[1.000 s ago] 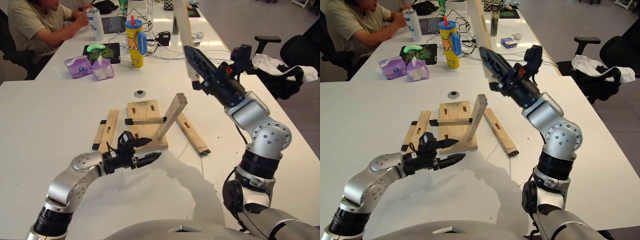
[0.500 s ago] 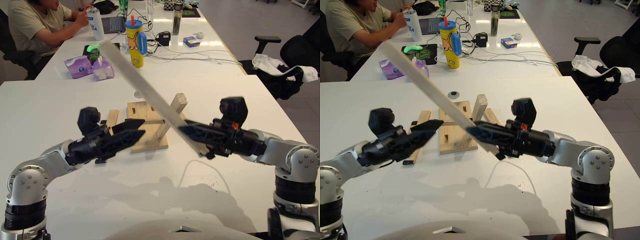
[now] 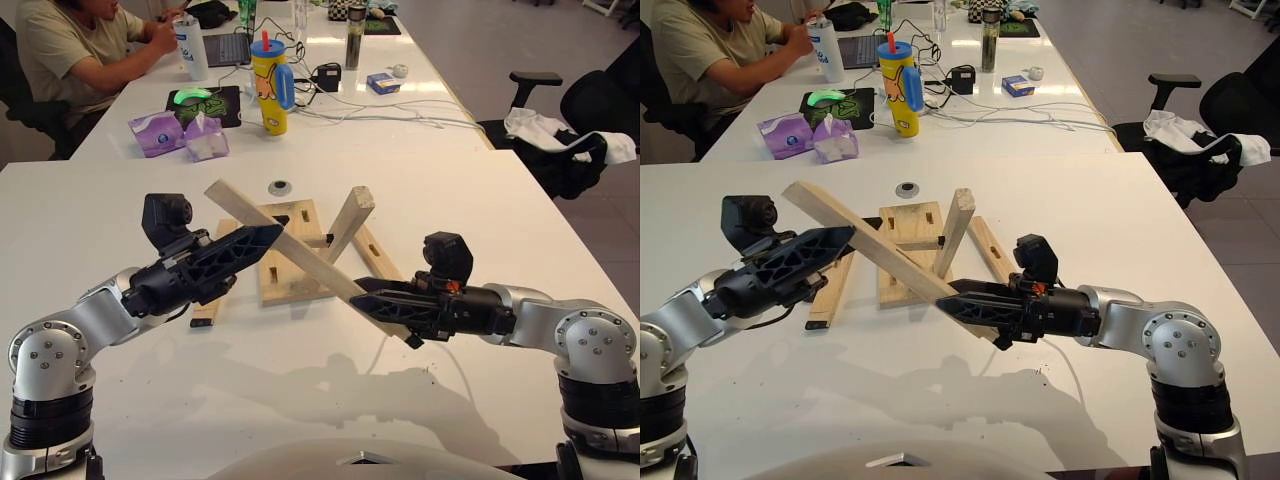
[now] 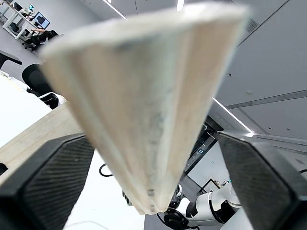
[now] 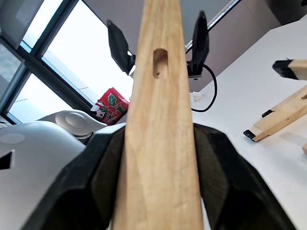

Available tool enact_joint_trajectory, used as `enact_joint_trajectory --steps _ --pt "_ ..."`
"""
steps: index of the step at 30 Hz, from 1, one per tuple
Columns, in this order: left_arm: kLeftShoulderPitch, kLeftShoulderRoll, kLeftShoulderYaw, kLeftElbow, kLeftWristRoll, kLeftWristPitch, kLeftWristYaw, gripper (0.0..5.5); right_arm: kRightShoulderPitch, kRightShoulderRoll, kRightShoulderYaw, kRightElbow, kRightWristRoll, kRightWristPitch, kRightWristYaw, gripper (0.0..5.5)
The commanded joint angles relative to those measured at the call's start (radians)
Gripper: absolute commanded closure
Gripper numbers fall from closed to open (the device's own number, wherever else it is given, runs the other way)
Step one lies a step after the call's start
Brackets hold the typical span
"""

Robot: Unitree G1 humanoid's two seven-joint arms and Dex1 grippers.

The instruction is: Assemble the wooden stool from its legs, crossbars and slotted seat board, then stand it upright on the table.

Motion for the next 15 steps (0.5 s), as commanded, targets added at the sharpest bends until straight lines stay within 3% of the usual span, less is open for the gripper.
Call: enact_joint_trajectory --steps 1,12,15 --pt "0.002 0.016 -0.011 -0.01 0.027 0.008 -0.006 1.76 0.002 -0.013 -0.003 -0.001 -0.019 -0.022 0.036 3.44" --pt "-0.001 0.054 -0.003 0.018 0.04 0.033 -0.034 3.4 0.01 -0.028 0.011 0.008 -0.09 -0.03 0.113 3.44" --pt "0.002 0.065 -0.001 0.015 0.047 0.038 -0.045 3.42 0.011 -0.026 0.011 0.004 -0.119 -0.046 0.131 3.44"
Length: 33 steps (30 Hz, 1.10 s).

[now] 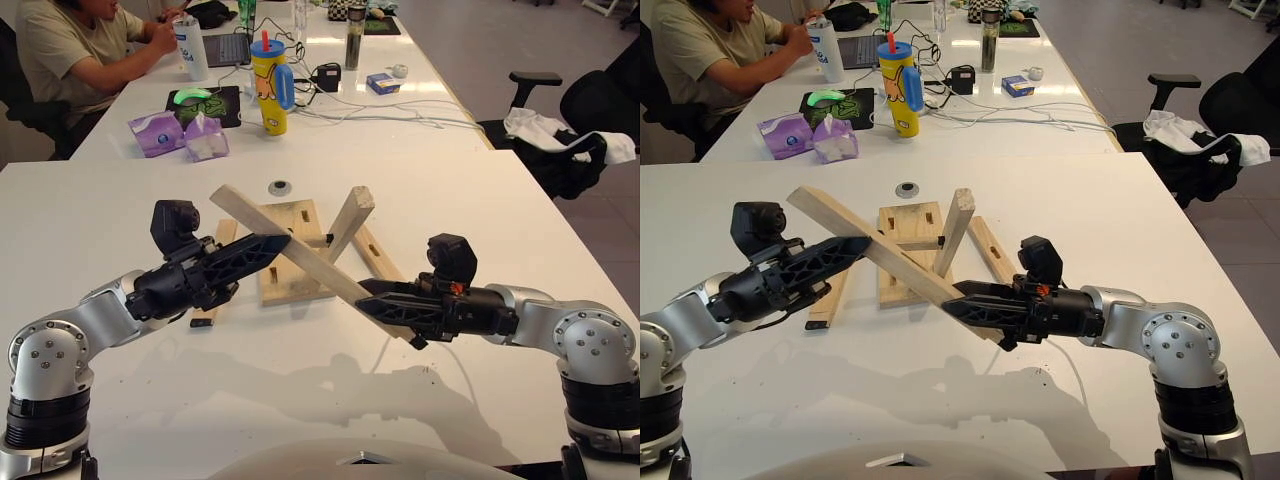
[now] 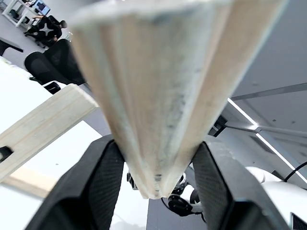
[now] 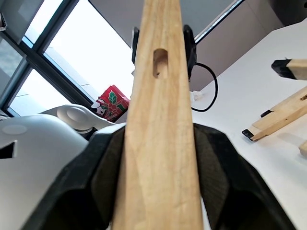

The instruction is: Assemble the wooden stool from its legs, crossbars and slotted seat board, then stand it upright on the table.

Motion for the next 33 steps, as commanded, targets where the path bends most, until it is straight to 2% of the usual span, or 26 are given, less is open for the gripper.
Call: enact_joint_trajectory --steps 1,4,5,8,13,15,18,24,28,33 --pt "-0.002 0.024 0.01 0.009 0.011 0.01 -0.013 3.42 0.006 -0.007 0.001 -0.009 -0.045 -0.031 0.041 3.44" --pt "0.012 0.032 0.012 0.016 0.042 0.017 -0.032 3.42 0.011 0.013 0.003 0.02 -0.093 -0.059 0.024 3.44" --pt "0.019 0.038 0.017 0.022 0.058 0.02 -0.043 3.42 0.014 0.016 0.006 0.038 -0.101 -0.057 0.017 3.07" --pt "0.045 0.075 0.047 0.051 0.121 0.028 -0.072 3.42 0.03 0.02 0.011 0.074 -0.149 -0.071 0.013 2.62" --pt "0.119 0.217 0.201 0.144 0.225 0.067 -0.199 3.43 0.057 0.036 0.085 0.065 -0.331 -0.143 -0.005 1.98" --pt "0.12 0.291 0.247 0.211 0.302 0.073 -0.278 3.43 0.059 0.114 0.123 0.081 -0.393 -0.181 -0.078 1.98" --pt "0.099 0.356 0.257 0.299 0.423 0.049 -0.374 3.43 0.056 0.25 0.186 0.128 -0.485 -0.231 -0.201 1.98" --pt "-0.055 0.372 0.237 0.47 0.61 -0.045 -0.448 3.43 0.028 0.433 0.3 0.183 -0.646 -0.305 -0.33 1.98" --pt "-0.126 0.346 0.204 0.514 0.715 -0.109 -0.473 3.43 -0.011 0.523 0.284 0.317 -0.793 -0.364 -0.49 1.98" --pt "-0.146 0.31 0.203 0.54 0.76 -0.131 -0.512 3.43 -0.023 0.568 0.229 0.354 -0.848 -0.39 -0.556 1.98"
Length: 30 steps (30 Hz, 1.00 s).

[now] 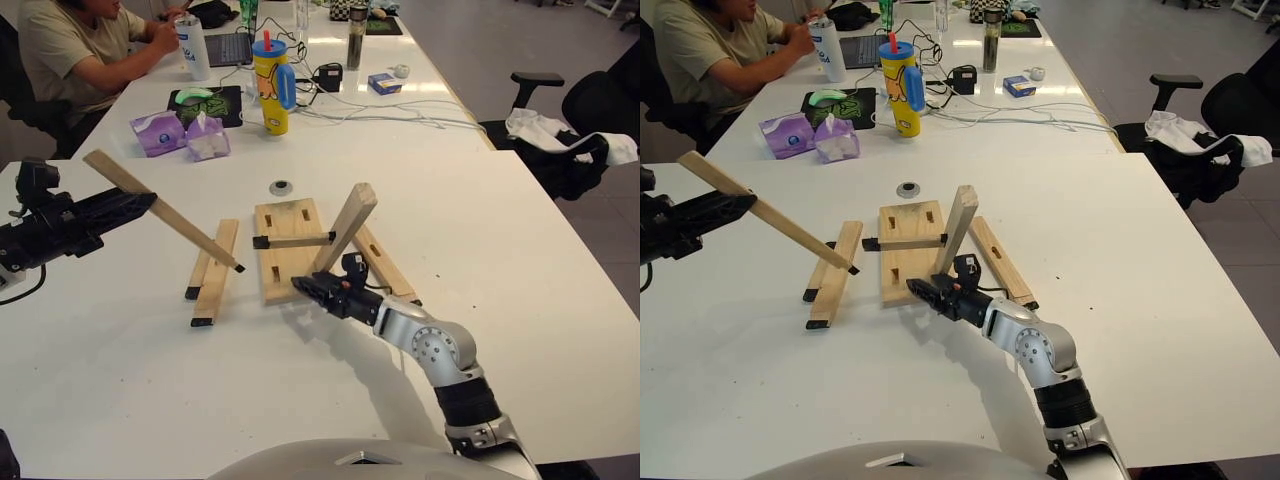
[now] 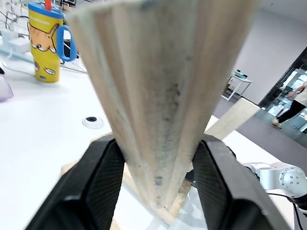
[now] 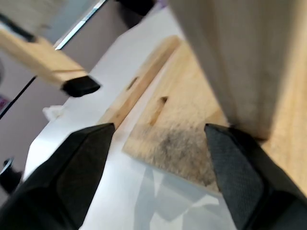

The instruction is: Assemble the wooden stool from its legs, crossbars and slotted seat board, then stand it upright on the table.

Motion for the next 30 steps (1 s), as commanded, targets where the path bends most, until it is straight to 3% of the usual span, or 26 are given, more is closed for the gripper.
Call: enact_joint_trajectory --steps 1,9,19,24,30 --pt "-0.029 -0.036 -0.006 0.027 0.047 -0.028 -0.032 3.43 -0.008 0.005 -0.032 0.011 -0.049 0.003 -0.039 1.98" --pt "0.004 -0.216 -0.047 -0.117 0.124 -0.153 0.013 3.43 -0.03 -0.112 0.053 -0.004 -0.207 0.013 0.018 1.98" --pt "0.01 -0.359 -0.222 -0.174 0.282 -0.269 0.026 3.43 -0.024 -0.097 0.068 0.047 -0.245 0.013 0.083 1.98" --pt "0.029 -0.346 -0.267 -0.17 0.377 -0.328 0.03 3.43 -0.038 -0.097 0.082 0.068 -0.263 0.02 0.115 1.98" --pt "-0.012 -0.228 -0.25 -0.208 0.368 -0.27 -0.012 3.43 -0.028 -0.102 0.089 0.066 -0.285 0.032 0.137 1.98"
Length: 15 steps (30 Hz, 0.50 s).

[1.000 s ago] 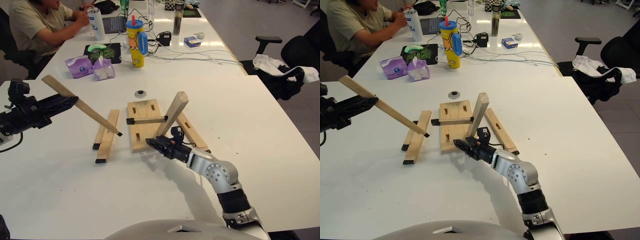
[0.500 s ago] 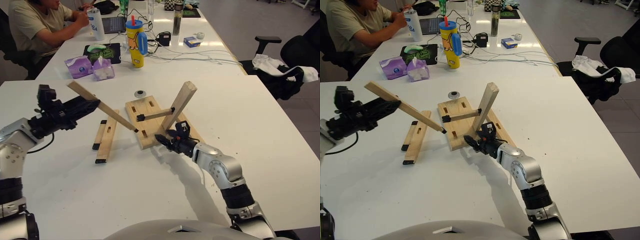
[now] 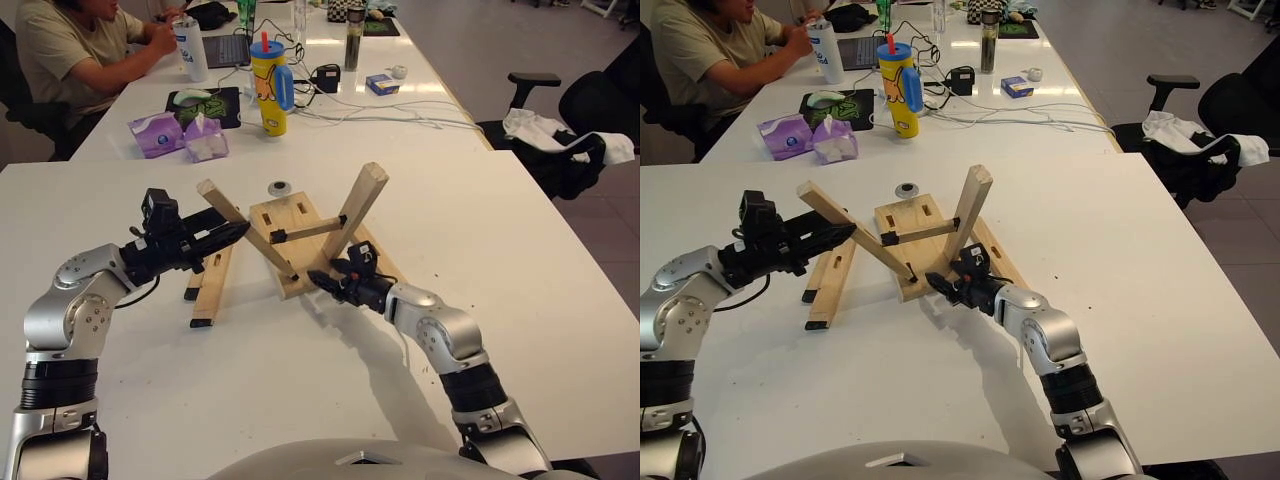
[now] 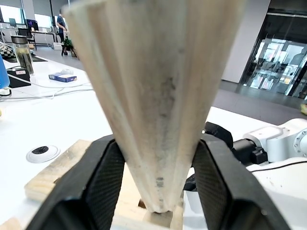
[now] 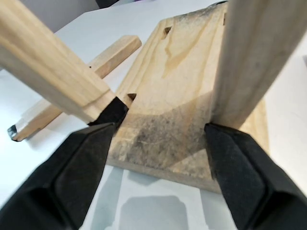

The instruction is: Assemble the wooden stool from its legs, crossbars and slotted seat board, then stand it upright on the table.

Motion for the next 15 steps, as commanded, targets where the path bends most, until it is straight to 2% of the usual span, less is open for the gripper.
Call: enact_joint_trajectory --steps 1,15 --pt "-0.022 0.108 -0.024 -0.024 0.058 0.053 -0.031 3.43 0.038 -0.003 0.031 0.045 -0.021 0.058 0.012 1.98" --pt "-0.138 0.147 -0.188 -0.023 0.194 0.032 -0.086 3.43 0.053 0.013 0.031 0.06 -0.049 0.061 0.015 1.98"
